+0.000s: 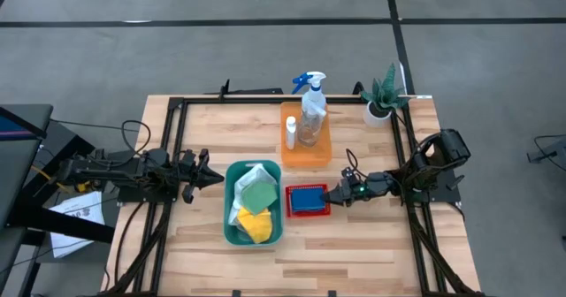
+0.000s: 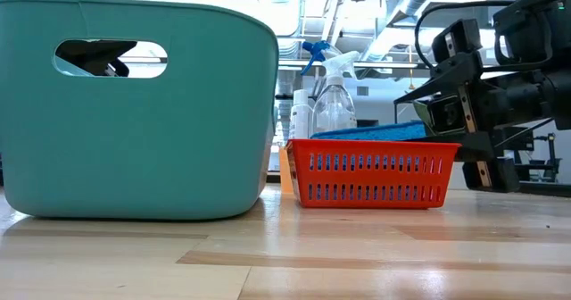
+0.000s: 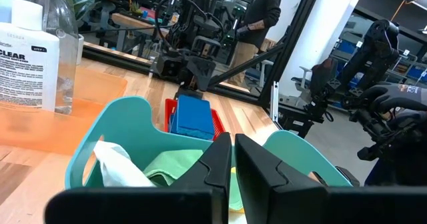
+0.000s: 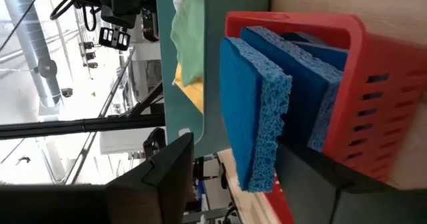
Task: Pick & Place Kitchen Items
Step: Put the blue sponge into the red bin, then return to home position
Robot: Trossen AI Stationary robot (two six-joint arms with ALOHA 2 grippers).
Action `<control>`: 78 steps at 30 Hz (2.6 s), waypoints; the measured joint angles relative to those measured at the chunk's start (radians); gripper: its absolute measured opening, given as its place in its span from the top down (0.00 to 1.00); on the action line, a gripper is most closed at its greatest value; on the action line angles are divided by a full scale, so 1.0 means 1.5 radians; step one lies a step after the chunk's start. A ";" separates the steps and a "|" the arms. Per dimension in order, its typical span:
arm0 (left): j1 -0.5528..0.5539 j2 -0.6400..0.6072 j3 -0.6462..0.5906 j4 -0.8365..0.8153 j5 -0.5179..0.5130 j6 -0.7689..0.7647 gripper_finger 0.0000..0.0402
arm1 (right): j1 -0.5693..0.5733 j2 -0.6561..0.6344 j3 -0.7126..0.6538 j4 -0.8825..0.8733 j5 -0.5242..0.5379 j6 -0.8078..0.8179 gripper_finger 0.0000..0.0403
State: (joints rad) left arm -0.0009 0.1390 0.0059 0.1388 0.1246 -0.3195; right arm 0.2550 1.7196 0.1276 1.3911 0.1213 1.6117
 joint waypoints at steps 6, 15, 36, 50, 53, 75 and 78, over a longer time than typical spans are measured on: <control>0.000 0.000 0.000 0.000 0.000 0.000 0.96 | 0.000 -0.004 0.000 -0.003 0.005 0.008 0.51; 0.000 0.000 0.000 0.000 0.000 0.000 0.96 | 0.000 -0.124 -0.013 -0.146 0.022 -0.002 0.55; 0.000 0.000 0.000 0.000 0.000 0.000 0.96 | 0.018 -0.255 -0.019 -0.301 0.041 -0.005 0.57; 0.000 0.000 0.000 0.000 0.000 0.000 0.96 | 0.018 -0.342 -0.008 -0.254 0.032 -0.405 0.57; 0.000 0.000 0.000 0.000 0.000 0.000 0.96 | 0.009 -0.377 -0.009 -0.253 0.019 -0.507 0.57; 0.000 0.000 0.000 0.000 0.000 0.000 0.96 | -0.078 -0.415 -0.080 -0.092 -0.031 -1.003 0.57; 0.000 0.000 0.000 0.000 0.000 0.000 0.96 | -0.081 -0.419 -0.080 -0.080 -0.030 -1.026 0.57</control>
State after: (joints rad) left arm -0.0006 0.1394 0.0059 0.1387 0.1244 -0.3195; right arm 0.1341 1.0913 0.0071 1.2716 0.0757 0.0731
